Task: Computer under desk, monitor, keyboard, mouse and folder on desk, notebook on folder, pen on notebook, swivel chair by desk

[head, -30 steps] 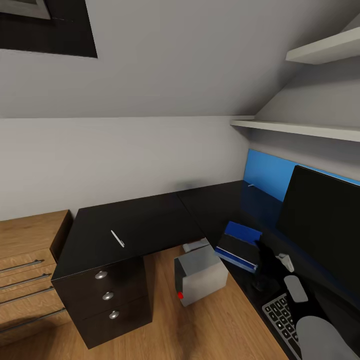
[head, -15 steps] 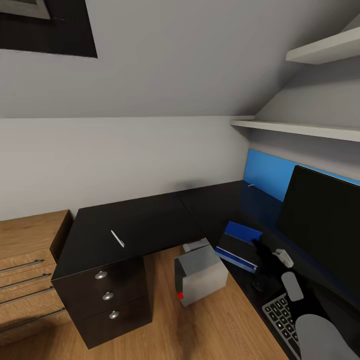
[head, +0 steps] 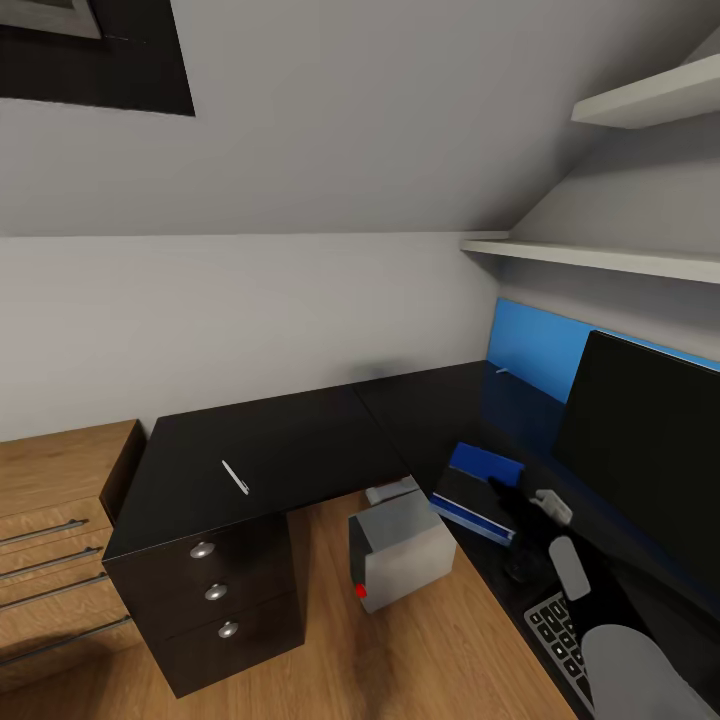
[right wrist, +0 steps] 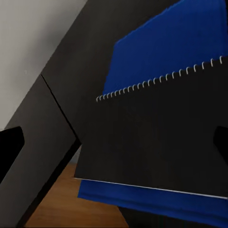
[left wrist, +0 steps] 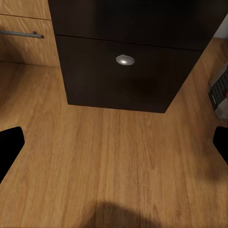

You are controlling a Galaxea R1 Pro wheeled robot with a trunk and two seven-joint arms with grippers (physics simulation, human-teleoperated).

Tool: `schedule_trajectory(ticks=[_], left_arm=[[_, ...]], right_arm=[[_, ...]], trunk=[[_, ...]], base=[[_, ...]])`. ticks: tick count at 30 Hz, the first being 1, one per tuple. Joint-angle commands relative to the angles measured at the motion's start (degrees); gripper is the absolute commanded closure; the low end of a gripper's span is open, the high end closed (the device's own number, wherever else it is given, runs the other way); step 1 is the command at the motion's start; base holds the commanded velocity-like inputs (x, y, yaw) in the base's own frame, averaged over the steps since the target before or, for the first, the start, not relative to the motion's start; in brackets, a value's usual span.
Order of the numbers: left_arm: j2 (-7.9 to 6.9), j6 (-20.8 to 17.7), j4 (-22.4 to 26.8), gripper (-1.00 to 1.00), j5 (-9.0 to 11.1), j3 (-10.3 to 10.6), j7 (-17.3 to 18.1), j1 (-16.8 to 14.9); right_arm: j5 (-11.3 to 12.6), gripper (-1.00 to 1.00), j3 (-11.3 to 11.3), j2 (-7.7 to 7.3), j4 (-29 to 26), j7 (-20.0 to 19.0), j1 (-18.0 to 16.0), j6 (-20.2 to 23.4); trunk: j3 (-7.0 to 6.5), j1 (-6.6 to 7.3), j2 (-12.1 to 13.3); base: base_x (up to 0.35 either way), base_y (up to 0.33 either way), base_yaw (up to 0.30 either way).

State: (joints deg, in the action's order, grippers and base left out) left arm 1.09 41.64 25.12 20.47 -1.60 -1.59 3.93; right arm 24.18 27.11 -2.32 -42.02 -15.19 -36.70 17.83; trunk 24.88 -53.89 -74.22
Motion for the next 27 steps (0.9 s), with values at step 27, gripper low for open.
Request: schedule_trajectory(ticks=[27], left_arm=[[0.05, -0.15, 0.02, -1.00, -0.26, -0.13, -0.09, 0.02]], right_arm=[[-3.23, -1.00, -0.83, 0.85, -1.42, -3.77, 0.21, 0.11]], trunk=[[0.05, 0.00, -0.03]], base=[[0.000, 0.000, 0.000]])
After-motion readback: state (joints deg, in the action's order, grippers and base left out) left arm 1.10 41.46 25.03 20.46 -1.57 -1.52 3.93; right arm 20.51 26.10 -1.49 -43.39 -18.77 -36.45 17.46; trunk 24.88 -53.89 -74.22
